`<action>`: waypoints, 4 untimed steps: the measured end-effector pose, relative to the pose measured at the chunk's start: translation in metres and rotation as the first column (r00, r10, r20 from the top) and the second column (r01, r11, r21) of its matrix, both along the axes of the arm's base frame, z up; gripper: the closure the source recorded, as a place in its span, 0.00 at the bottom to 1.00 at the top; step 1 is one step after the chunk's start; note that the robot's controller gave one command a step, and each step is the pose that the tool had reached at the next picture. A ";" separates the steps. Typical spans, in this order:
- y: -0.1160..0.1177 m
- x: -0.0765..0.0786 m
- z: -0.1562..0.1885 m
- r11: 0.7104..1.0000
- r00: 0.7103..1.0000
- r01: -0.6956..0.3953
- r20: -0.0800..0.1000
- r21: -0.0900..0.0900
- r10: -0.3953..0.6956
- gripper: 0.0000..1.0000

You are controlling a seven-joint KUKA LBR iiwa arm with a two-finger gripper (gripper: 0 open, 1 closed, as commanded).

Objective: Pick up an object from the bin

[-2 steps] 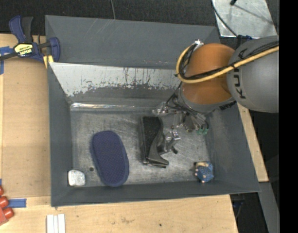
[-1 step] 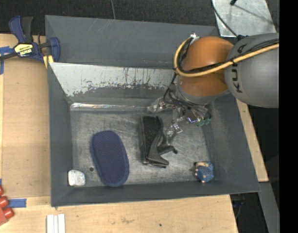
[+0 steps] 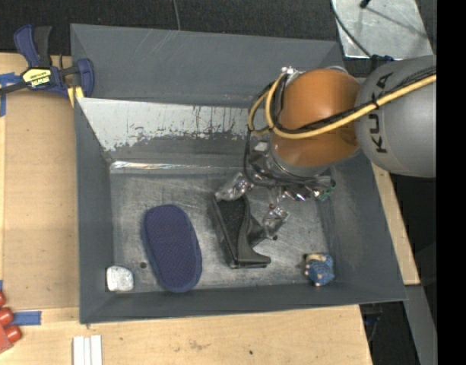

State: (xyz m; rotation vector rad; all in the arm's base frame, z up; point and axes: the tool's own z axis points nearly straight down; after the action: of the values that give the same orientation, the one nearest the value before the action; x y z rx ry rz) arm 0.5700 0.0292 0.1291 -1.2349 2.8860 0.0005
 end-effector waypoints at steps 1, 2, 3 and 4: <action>-0.004 -0.003 -0.014 0.971 0.970 -0.239 0.042 -0.001 0.238 0.00; -0.004 -0.004 -0.014 0.976 0.976 -0.216 0.032 0.002 0.216 0.00; -0.002 -0.005 -0.016 0.940 0.940 -0.340 0.039 -0.001 0.340 0.00; 0.002 -0.005 -0.010 0.910 0.909 -0.415 0.023 -0.005 0.415 0.00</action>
Offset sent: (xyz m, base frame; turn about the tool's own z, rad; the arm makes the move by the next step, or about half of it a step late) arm -0.0214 -0.0094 -0.0365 -0.2588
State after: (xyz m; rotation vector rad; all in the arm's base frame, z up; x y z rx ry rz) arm 0.5650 0.0317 0.1187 -1.8077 2.5401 -0.0134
